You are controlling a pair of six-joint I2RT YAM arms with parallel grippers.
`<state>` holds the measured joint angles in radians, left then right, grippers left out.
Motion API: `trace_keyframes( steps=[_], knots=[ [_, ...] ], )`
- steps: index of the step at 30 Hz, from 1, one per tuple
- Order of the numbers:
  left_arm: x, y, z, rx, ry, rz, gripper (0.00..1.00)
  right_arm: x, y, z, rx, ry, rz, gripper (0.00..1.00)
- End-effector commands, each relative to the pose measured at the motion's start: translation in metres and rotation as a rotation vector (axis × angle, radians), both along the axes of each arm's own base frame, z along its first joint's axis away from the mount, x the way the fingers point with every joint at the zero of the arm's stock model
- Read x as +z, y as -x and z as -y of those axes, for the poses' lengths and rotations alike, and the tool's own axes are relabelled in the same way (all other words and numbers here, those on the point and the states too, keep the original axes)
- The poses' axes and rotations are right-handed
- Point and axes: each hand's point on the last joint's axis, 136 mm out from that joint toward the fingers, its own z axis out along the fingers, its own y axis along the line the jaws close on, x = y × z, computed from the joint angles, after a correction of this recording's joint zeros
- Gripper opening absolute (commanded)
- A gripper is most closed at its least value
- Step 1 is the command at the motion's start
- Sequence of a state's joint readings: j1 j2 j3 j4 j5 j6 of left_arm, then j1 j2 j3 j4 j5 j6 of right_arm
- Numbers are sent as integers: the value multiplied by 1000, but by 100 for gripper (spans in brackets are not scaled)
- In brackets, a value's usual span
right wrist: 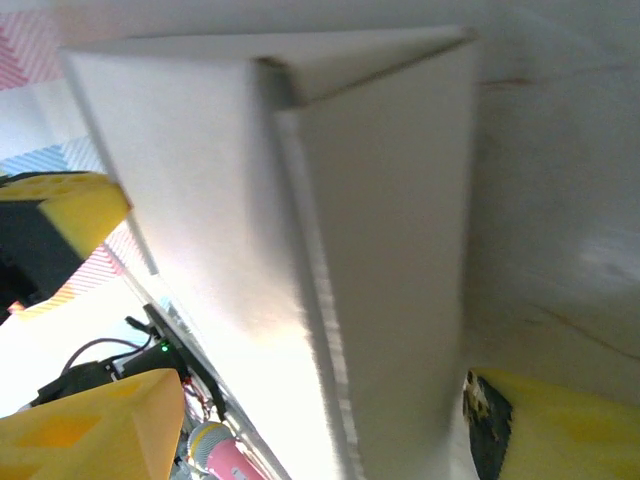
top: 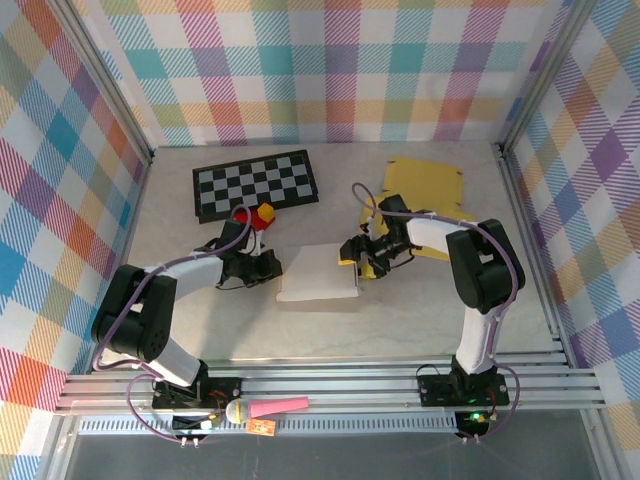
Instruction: Fold the paper box
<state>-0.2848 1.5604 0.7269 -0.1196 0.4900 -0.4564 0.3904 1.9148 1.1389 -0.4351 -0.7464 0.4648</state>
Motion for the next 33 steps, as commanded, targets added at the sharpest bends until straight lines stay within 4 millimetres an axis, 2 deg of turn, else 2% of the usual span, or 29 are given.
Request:
trace_keyframes(
  steps=[1, 6, 13, 15, 17, 20, 24, 26, 29, 30, 33],
  knots=[
    [-18, 14, -9, 10, 2, -83, 0, 17, -5, -17, 48, -114, 47, 75],
    [-18, 9, -10, 31, 27, -90, 0, 24, -6, -29, 59, -159, 38, 72],
    [-8, -2, -6, 47, 54, -69, 1, 33, -9, -37, -5, -183, 27, 61],
    [-3, -4, -5, 48, 61, -58, 6, 39, -11, -37, -30, -188, 24, 57],
    [5, -8, -5, 51, 64, -39, 16, 42, -12, -36, -57, -180, 13, 53],
    [32, -16, -8, 70, 54, 37, 29, 44, -11, -34, -85, -154, -47, 46],
    [87, -22, -9, 15, 2, 255, 42, 47, -10, -29, -143, -149, -141, 41],
    [109, -17, -1, -81, -33, 356, 42, 49, -10, -25, -179, -151, -195, 41],
    [137, 7, 25, -325, -69, 540, 43, 51, -6, -19, -231, -137, -299, 37],
    [138, 22, 31, -408, -108, 566, 44, 52, -4, -17, -245, -138, -345, 36],
    [141, 46, 42, -594, -219, 626, 46, 54, 3, -9, -303, -115, -468, 36]
  ],
)
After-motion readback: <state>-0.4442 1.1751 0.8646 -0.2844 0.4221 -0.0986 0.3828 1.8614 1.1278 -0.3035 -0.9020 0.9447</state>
